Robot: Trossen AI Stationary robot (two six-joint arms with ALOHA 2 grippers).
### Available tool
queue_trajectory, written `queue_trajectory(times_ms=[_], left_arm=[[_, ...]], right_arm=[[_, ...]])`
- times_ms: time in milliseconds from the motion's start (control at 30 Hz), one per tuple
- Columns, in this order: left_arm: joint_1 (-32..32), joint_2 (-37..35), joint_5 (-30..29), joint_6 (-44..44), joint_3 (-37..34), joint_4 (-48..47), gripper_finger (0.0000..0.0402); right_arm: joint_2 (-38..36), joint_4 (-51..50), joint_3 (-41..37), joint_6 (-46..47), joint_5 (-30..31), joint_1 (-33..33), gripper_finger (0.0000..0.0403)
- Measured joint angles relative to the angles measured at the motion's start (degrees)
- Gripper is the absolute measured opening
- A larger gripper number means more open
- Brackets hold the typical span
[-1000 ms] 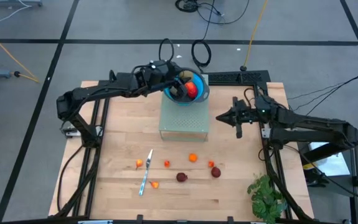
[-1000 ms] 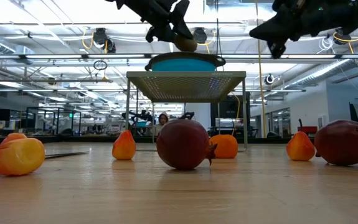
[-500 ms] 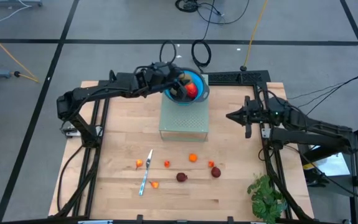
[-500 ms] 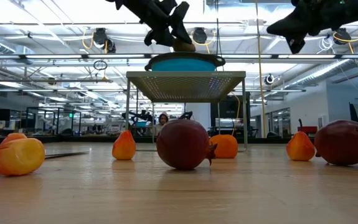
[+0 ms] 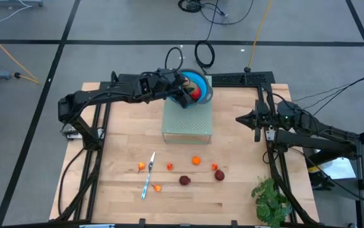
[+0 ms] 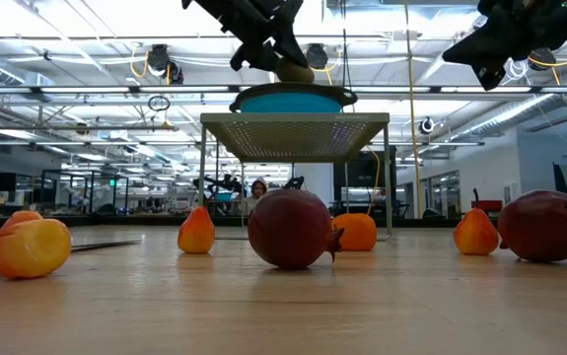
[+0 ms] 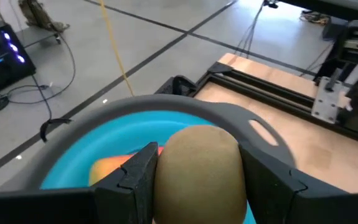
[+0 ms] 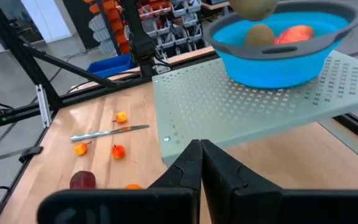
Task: Pick & Place Fruit
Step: Put the kiwi into the blue strainer bowl on the shelf
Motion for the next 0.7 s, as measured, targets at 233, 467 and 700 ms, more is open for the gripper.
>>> queue_trajectory(times_ms=[233,467,700], left_arm=[[-2.3,0.0,-1.7,0.0,0.0,-2.6,0.0186],[-2.9,0.0,-3.6,-0.1,0.0,-2.9,0.0186],[-2.9,0.0,-3.6,-1.1,0.0,-3.4,0.0186]], right_arm=[[-1.5,-2.0,0.0,0.0,1.0,0.0,0.0000],[-2.8,-4.6,-1.2,0.0,3.1,0.0,0.0000],[-5.1,2.0,-7.9,2.6,3.0,0.0,0.0000]])
